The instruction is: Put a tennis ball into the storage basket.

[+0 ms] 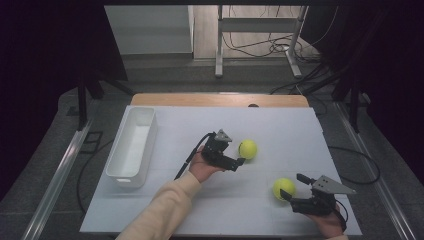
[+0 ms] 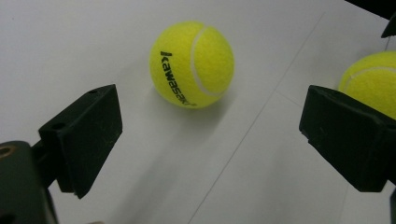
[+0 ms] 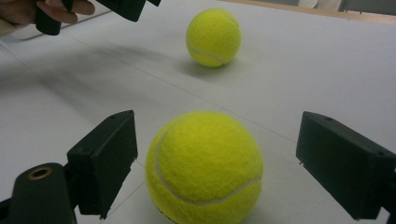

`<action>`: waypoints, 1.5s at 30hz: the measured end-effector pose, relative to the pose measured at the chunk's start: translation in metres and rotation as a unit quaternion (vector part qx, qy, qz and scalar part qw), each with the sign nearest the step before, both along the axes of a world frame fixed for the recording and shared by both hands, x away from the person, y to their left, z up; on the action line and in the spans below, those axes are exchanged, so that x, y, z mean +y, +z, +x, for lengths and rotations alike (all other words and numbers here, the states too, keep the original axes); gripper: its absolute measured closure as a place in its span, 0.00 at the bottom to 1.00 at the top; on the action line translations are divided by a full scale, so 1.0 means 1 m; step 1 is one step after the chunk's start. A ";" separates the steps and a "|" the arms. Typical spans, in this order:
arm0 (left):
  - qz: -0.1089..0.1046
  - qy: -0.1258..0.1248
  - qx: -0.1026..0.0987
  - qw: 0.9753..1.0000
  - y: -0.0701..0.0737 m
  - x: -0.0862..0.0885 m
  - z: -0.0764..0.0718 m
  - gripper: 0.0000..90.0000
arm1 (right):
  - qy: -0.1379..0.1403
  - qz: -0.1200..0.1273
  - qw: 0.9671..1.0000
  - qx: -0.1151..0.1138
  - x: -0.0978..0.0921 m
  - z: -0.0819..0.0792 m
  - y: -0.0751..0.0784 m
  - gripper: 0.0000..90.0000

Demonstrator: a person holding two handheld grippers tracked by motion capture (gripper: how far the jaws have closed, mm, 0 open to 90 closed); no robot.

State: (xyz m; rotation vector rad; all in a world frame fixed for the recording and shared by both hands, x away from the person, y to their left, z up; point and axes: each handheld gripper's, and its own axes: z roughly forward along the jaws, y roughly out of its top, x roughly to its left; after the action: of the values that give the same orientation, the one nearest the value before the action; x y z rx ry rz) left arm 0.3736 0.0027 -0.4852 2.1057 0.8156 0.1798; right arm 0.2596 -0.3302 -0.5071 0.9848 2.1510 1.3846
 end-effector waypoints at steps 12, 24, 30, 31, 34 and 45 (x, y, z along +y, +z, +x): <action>0.006 0.001 0.010 1.000 -0.003 -0.010 0.013 0.08 | 0.001 0.000 1.000 0.000 0.000 0.000 0.000 0.15; 0.015 -0.001 0.025 1.000 -0.007 -0.022 0.025 0.07 | 0.001 0.000 1.000 0.000 0.000 0.000 0.000 0.15; 0.025 -0.002 0.034 0.999 -0.010 -0.029 0.033 0.06 | 0.003 -0.001 1.000 0.001 0.000 0.000 0.000 0.15; 0.023 -0.001 0.036 0.999 -0.011 -0.030 0.035 0.06 | 0.003 0.000 1.000 0.002 0.000 0.001 0.000 0.15; 0.023 0.001 0.040 0.999 -0.012 -0.031 0.037 0.06 | 0.005 0.002 1.000 0.002 0.000 0.000 -0.001 0.15; 0.022 -0.002 0.056 0.998 -0.018 -0.043 0.051 0.05 | 0.006 -0.003 1.000 0.002 0.000 0.001 -0.001 0.15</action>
State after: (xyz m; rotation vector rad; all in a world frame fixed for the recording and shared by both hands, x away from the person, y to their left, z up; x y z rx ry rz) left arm 0.4251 -0.0407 -0.5032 2.1740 0.8817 0.0792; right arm 0.2604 -0.3302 -0.5081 0.9748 2.1654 1.3820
